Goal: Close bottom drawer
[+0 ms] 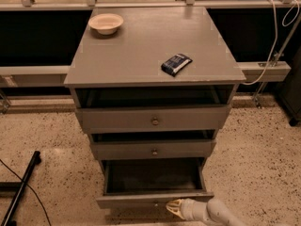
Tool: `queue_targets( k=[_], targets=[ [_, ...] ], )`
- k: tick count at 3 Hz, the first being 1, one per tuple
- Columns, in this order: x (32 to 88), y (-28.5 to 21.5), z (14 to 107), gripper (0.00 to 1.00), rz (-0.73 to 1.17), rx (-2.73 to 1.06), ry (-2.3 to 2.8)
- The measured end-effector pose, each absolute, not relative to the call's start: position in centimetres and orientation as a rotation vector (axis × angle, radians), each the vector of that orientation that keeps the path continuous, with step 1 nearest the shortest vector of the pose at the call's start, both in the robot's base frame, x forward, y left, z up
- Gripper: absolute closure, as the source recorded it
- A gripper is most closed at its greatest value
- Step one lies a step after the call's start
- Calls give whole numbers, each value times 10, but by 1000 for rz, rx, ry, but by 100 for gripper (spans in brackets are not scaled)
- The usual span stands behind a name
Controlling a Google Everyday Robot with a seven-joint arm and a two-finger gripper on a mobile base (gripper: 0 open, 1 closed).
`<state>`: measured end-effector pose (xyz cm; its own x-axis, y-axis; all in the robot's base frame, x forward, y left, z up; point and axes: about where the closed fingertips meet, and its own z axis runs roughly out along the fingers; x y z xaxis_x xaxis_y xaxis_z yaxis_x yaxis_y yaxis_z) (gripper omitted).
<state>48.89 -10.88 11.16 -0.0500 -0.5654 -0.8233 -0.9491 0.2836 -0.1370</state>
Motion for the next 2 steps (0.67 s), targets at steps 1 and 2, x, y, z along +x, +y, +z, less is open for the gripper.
queue_targets(
  k=[1,2],
  targets=[
    [506,-102,111,100,581,-1347,1700],
    [537,-87,113,100,578,-1326,1665]
  ],
)
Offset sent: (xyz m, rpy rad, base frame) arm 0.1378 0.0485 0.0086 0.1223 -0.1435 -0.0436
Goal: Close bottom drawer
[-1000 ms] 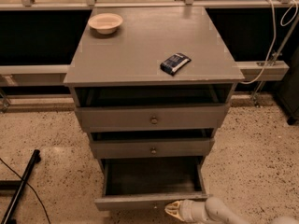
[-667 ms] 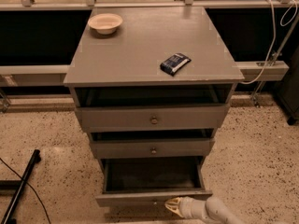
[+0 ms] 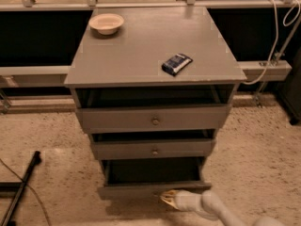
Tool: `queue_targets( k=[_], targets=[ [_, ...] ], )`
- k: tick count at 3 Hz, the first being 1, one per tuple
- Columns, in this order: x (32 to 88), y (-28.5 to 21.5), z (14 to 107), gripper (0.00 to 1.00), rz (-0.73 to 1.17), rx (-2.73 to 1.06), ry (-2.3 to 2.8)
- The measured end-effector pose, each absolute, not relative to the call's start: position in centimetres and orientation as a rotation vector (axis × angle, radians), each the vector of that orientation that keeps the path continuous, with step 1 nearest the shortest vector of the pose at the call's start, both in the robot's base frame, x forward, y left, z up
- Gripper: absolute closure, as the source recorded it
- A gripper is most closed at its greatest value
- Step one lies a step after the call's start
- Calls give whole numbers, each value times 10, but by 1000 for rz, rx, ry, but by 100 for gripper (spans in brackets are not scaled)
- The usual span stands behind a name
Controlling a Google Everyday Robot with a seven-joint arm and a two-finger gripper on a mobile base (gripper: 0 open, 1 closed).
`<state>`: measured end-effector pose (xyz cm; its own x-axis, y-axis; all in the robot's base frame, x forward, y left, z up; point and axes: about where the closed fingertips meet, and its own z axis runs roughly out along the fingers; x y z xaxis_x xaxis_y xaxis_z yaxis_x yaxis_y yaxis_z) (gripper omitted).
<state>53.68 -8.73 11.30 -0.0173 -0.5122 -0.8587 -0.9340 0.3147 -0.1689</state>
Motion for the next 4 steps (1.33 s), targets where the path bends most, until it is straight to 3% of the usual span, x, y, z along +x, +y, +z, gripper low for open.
queue_targets(
  k=[1,4],
  targets=[
    [536,-87,113,100,578,-1326,1665],
    [610,-60,125,100,586,-1326,1579]
  ],
)
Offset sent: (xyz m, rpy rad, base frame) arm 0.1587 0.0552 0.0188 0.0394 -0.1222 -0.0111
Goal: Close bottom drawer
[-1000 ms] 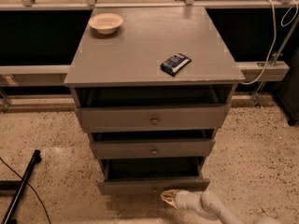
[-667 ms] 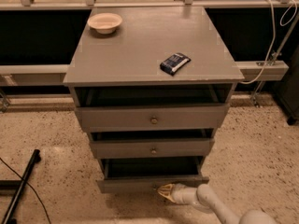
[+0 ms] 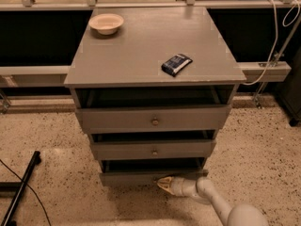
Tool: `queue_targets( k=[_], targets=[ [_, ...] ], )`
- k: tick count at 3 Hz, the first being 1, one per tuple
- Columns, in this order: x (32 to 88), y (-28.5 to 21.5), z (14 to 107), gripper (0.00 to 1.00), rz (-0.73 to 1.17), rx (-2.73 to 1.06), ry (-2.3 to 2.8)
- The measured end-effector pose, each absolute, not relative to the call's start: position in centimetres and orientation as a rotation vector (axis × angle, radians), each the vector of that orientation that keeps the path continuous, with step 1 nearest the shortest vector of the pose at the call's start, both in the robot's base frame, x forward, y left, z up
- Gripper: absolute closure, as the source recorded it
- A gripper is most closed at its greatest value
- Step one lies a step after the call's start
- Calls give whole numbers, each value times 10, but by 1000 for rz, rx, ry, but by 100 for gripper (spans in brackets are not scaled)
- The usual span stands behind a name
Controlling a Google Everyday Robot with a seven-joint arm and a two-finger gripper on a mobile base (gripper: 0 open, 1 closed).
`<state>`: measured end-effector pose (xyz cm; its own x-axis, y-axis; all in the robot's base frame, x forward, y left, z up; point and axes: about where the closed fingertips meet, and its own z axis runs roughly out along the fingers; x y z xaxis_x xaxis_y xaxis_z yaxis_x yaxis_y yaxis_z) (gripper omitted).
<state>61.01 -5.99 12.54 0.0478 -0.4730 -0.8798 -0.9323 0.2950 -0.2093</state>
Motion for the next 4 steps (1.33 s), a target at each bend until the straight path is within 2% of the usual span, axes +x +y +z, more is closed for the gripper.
queue_targets(
  k=[3,4],
  targets=[
    [655,-74,128,100,369,-1219,1577],
    [654,-74,128,100,369,-1219,1577]
  ],
)
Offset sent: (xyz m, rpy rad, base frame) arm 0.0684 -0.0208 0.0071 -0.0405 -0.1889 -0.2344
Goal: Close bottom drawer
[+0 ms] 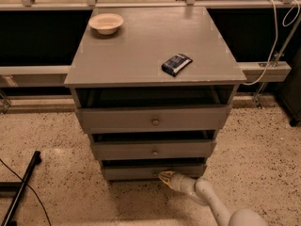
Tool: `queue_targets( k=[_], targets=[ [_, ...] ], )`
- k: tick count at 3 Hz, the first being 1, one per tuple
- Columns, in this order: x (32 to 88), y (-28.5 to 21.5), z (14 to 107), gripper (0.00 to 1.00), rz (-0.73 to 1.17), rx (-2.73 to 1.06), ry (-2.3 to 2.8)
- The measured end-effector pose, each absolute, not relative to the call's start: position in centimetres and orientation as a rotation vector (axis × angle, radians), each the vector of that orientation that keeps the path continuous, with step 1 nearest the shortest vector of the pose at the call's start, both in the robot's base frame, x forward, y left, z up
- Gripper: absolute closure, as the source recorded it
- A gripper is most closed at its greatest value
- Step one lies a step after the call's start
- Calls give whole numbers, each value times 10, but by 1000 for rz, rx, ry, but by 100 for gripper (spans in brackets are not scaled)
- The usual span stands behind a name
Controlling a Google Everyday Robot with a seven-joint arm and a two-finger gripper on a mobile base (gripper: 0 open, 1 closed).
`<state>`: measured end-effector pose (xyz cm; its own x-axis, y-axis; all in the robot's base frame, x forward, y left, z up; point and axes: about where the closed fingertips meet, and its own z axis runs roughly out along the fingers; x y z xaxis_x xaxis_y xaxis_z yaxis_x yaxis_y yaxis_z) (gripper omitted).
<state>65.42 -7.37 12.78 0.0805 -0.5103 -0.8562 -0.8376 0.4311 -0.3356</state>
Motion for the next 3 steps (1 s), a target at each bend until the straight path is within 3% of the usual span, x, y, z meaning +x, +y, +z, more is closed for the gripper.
queue_targets(
  k=[2,3],
  targets=[
    [657,-92,136,100,359,-1239,1558],
    [630,-120,138,100,434,-1275,1574]
  ],
)
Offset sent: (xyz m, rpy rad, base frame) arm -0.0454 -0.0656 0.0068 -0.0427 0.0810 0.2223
